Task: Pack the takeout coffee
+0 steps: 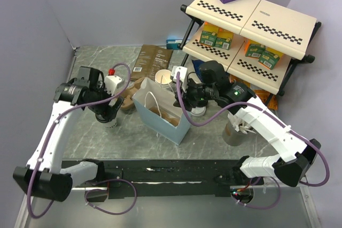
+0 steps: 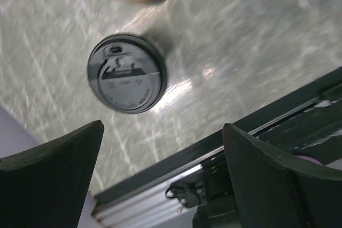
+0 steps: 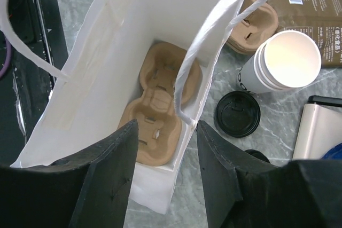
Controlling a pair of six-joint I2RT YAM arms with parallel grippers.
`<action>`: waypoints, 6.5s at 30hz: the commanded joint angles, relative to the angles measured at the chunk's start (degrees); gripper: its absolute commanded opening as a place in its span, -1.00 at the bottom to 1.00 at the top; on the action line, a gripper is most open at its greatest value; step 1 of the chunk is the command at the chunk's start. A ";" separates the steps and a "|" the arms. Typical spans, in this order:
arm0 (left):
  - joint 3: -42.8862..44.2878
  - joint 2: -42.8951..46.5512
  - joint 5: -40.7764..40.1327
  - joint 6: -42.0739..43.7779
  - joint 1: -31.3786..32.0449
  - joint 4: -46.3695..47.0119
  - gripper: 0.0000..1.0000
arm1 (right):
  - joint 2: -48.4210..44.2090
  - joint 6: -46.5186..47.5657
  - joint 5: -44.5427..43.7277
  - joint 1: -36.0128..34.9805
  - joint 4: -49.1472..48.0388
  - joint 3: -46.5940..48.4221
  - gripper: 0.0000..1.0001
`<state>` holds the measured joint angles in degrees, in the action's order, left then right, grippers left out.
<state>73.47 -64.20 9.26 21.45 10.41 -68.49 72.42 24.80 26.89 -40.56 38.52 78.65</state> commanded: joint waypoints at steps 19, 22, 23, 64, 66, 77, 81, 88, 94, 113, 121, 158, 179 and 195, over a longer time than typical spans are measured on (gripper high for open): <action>3.78 -17.35 -7.59 -2.38 -5.93 0.72 0.99 | -0.97 -0.19 0.70 0.57 -0.99 2.47 0.13; 3.96 -18.59 -7.15 -2.03 -6.46 1.16 0.99 | -0.97 -0.28 0.70 0.57 -1.26 2.21 0.13; 3.96 -18.85 -7.15 -1.94 -6.55 1.25 0.99 | -0.88 -0.28 0.70 0.57 -1.34 2.21 0.13; 2.99 -24.04 -4.07 -2.64 -6.64 1.95 0.75 | 0.79 -0.36 1.32 1.44 -2.75 2.12 0.14; 2.47 -23.95 -4.33 -2.47 -6.64 2.31 0.73 | 0.96 -0.28 1.32 1.44 -2.75 2.03 0.14; -0.52 -22.81 -5.21 -2.20 -6.64 3.89 0.73 | 1.40 -0.19 1.32 1.44 -2.84 2.47 0.14; -1.22 -22.54 -5.39 -2.20 -6.64 4.33 0.72 | 1.49 -0.01 1.49 1.44 -2.84 2.73 0.14; -2.54 -21.41 -6.18 -1.77 -6.55 4.94 0.63 | 1.76 -0.01 1.41 1.53 -2.93 2.65 0.14; -4.56 -20.35 -6.18 -1.85 -6.55 5.82 0.63 | 1.67 -0.01 1.41 1.62 -2.84 2.56 0.14; -7.20 -18.59 -6.27 -1.24 -6.46 6.70 0.51 | 2.28 -0.01 1.76 1.45 -2.84 3.26 0.15; -6.33 -17.27 -4.78 -1.06 -6.46 6.18 0.16 | 2.20 0.34 1.67 1.53 -2.58 3.26 0.15; 17.23 -3.21 6.91 -7.30 -7.25 8.45 -0.98 | 6.32 1.13 -0.26 1.88 -0.29 6.68 -0.80; 16.88 11.81 30.26 -12.14 -7.87 24.54 -0.98 | 7.39 10.37 -2.46 -1.46 6.40 12.07 -1.00; 20.31 11.21 48.13 -0.80 -7.78 8.90 -0.98 | 5.09 4.30 -4.92 -2.69 -0.82 9.06 -1.00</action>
<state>91.90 -53.10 51.81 16.08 2.81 -55.86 77.60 30.92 22.92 -42.98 40.21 84.68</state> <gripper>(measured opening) 0.799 0.020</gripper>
